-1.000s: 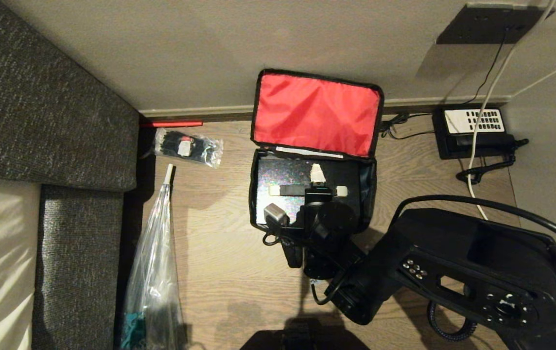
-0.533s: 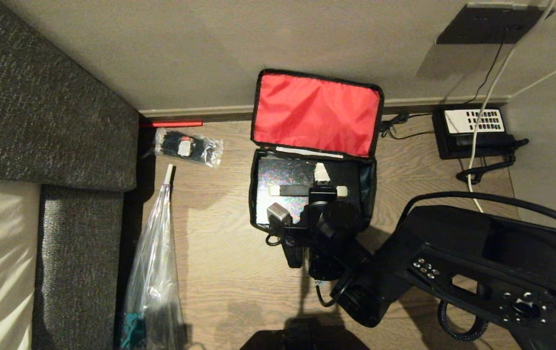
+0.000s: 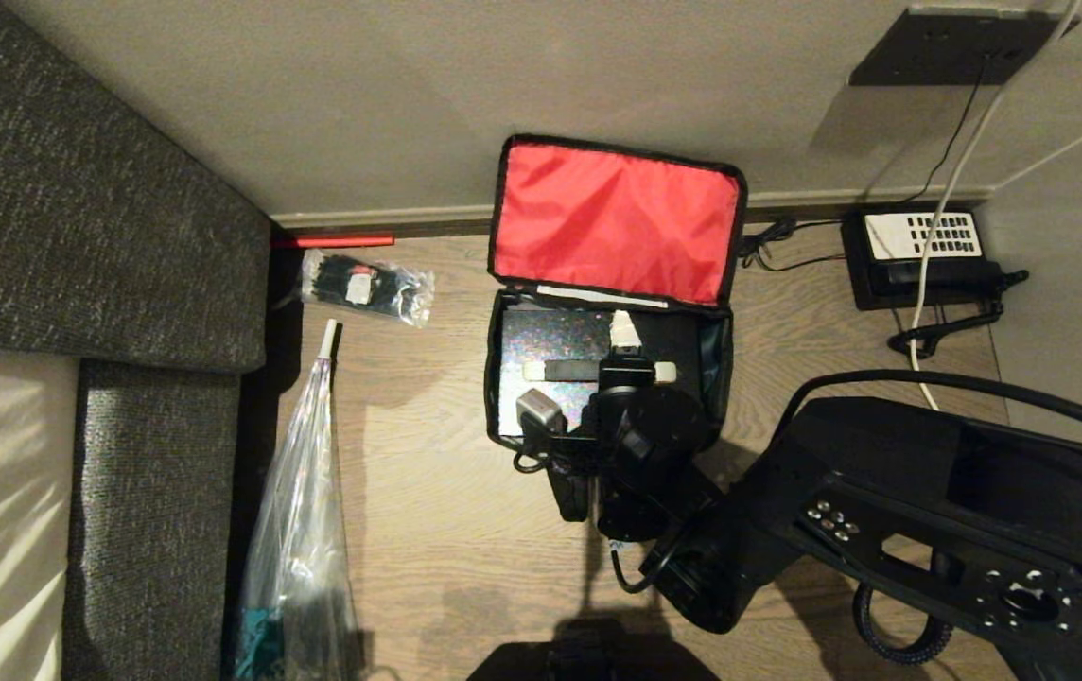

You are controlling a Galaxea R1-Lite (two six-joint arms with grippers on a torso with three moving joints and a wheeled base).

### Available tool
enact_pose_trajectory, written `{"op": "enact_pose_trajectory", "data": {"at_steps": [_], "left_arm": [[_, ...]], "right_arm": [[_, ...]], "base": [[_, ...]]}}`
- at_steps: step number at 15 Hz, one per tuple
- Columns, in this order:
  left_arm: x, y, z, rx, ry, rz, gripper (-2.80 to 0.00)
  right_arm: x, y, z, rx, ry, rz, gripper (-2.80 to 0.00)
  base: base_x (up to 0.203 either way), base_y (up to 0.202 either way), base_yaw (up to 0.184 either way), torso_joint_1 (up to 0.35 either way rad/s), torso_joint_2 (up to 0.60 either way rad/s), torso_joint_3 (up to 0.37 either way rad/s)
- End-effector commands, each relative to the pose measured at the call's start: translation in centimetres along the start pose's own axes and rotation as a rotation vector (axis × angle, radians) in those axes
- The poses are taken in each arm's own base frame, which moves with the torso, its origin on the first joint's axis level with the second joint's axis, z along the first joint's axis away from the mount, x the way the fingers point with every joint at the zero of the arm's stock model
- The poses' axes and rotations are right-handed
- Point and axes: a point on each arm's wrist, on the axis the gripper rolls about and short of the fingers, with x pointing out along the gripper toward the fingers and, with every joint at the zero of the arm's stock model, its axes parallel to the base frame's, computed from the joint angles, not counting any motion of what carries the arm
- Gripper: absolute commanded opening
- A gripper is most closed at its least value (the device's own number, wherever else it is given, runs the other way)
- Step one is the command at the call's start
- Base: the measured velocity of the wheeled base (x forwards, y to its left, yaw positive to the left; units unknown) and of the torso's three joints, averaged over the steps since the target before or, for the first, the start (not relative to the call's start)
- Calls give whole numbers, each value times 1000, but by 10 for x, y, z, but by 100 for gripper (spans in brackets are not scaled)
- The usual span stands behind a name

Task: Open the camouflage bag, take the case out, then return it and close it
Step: Grip the handle

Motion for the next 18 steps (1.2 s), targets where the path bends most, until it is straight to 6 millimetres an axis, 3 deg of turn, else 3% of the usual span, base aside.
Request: {"op": "enact_pose_trajectory", "data": {"at_steps": [1,10,15,18], "left_arm": [[0,0,-1,-2,3,1,-280],[0,0,-1,-3,3,1,-280],[0,0,-1,0,3,1,-280],[0,0,-1,0,3,1,-280]], "right_arm": [[-1,1,0,-4,3,0,0],[-1,8,1,-14,3,9,0],[4,25,8,4,3,12,0],[3,45,10,10,0,35,0]], "base": [[0,0,0,0,0,0],[0,0,0,2,3,116],[0,0,0,1,1,33],[0,0,0,0,0,0]]}}
